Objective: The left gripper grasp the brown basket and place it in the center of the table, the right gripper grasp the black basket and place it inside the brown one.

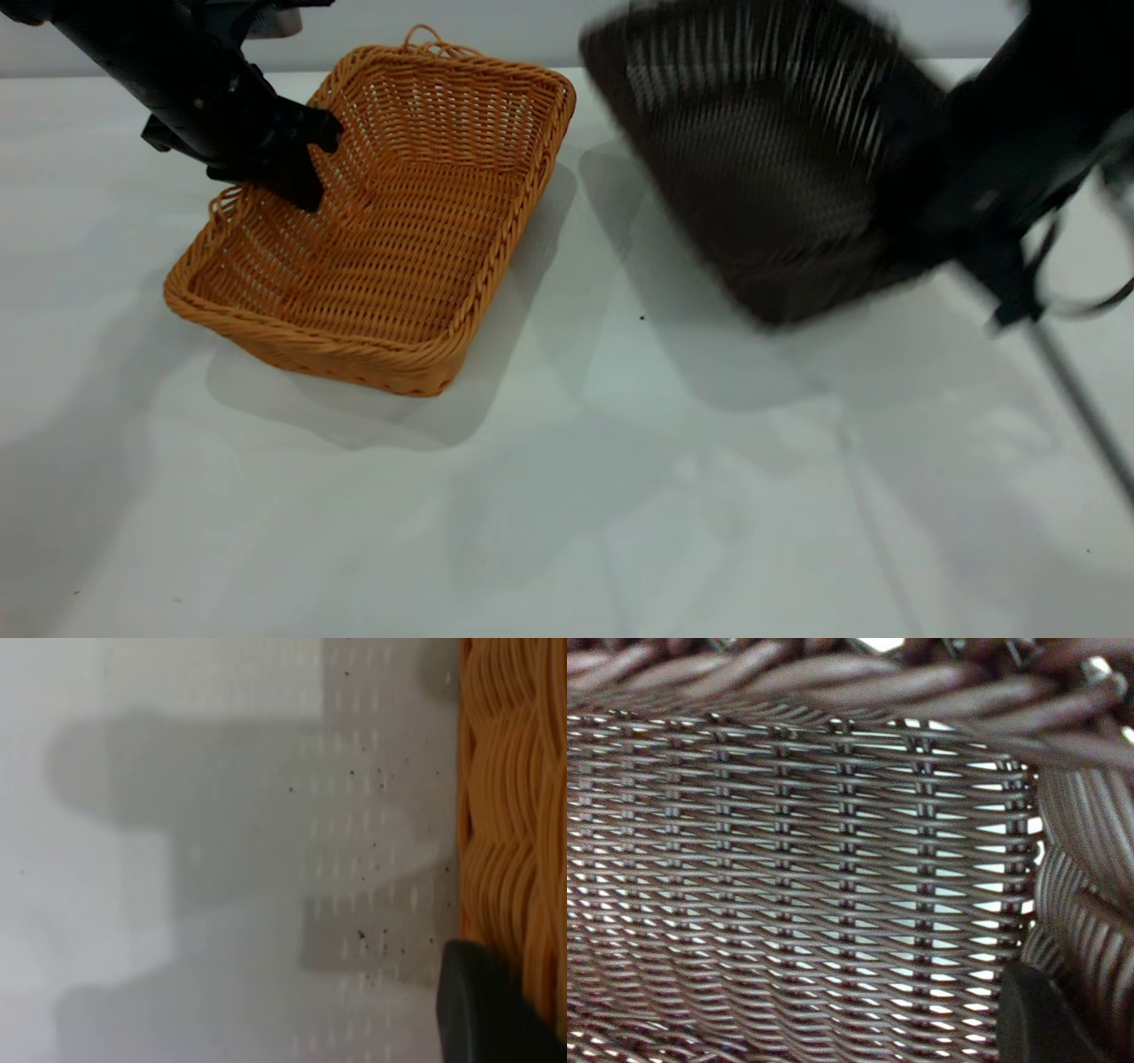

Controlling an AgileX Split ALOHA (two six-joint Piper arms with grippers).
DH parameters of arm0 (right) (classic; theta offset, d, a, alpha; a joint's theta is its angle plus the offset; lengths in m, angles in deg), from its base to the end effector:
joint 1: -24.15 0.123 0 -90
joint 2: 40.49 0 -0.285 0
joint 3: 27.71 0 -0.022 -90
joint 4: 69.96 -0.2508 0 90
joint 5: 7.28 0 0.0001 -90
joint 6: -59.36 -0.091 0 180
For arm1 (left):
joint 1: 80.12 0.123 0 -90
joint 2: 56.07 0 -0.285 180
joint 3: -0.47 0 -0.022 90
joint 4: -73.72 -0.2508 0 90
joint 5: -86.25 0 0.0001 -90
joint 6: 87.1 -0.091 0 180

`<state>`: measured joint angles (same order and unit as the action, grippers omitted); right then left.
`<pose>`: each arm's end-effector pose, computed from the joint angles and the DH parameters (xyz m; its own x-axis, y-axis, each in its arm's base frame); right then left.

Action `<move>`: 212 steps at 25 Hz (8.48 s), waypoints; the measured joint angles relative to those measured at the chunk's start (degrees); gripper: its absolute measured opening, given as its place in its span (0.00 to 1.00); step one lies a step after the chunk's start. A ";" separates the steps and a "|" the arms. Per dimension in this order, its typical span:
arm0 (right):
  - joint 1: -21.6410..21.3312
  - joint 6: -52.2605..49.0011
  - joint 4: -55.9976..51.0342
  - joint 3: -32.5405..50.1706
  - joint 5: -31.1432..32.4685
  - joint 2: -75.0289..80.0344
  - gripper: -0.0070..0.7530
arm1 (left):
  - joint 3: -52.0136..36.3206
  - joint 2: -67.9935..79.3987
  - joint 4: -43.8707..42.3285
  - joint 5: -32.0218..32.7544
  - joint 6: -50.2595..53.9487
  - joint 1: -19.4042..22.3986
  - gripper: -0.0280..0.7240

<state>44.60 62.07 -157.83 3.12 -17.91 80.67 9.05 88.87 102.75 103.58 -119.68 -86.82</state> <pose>0.3124 0.0987 0.0771 -0.3303 0.9220 -0.2020 0.7989 0.3871 0.4603 0.4603 -0.0674 0.0411 -0.8560 0.1816 -0.4841 0.2541 0.9631 -0.0881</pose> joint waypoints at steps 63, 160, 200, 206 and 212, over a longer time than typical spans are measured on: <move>-11.15 21.89 31.68 -23.20 57.48 1.57 0.12 | -0.05 -51.31 -0.72 8.89 -45.63 -22.57 0.61; -7.03 0.81 84.93 19.26 73.94 -97.69 0.74 | -57.74 -105.83 -26.78 44.42 28.58 -22.57 0.61; -16.46 0.67 84.92 19.26 74.83 -114.28 0.74 | -57.76 -138.16 -25.50 46.36 28.83 7.04 0.61; -16.46 0.67 84.92 19.26 74.83 -114.28 0.74 | -57.76 -138.16 -25.50 46.36 28.83 7.04 0.61; -16.46 0.67 84.92 19.26 74.83 -114.28 0.74 | -57.76 -138.16 -25.50 46.36 28.83 7.04 0.61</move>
<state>28.14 62.73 -72.91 22.37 56.92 -33.61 -48.71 -49.28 77.25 149.94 -90.85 -79.78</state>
